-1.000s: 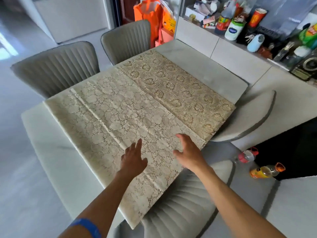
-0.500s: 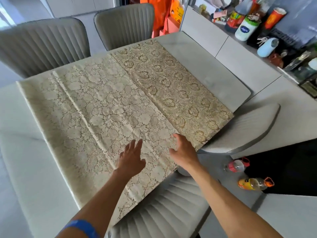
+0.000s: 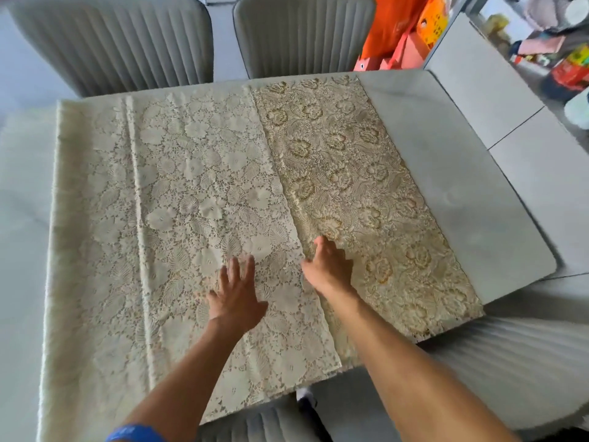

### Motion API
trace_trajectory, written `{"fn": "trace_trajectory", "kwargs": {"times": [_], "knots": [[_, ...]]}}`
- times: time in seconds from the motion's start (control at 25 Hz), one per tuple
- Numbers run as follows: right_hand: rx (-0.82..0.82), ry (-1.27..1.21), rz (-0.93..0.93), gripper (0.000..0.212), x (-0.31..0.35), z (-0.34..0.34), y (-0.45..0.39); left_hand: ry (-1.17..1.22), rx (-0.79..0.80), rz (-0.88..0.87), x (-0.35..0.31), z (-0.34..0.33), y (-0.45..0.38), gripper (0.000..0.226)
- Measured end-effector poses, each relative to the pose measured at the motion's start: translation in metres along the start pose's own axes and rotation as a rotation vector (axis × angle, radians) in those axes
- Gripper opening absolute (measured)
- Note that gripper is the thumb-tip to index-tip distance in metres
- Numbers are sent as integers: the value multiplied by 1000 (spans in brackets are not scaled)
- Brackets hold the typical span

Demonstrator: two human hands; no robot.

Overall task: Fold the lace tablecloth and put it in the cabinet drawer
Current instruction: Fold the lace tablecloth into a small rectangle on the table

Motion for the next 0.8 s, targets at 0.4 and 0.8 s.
{"fn": "trace_trajectory", "kwargs": {"times": [0.4, 0.8], "knots": [[-135, -233, 37, 12, 9, -22, -29, -34, -95, -82, 0, -25, 1, 102], [-318, -224, -87, 17, -79, 53, -34, -47, -137, -103, -42, -25, 0, 86]]}}
Point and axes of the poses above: each hand's wrist, its own y-axis away from the middle knuckle, its own z-axis out of the back of the hand, x = y × z, the point moved 6 cm from there along -y, towards the middle knuckle, and after that the axes turned 15 degrees about z, right-handed, at the moved point
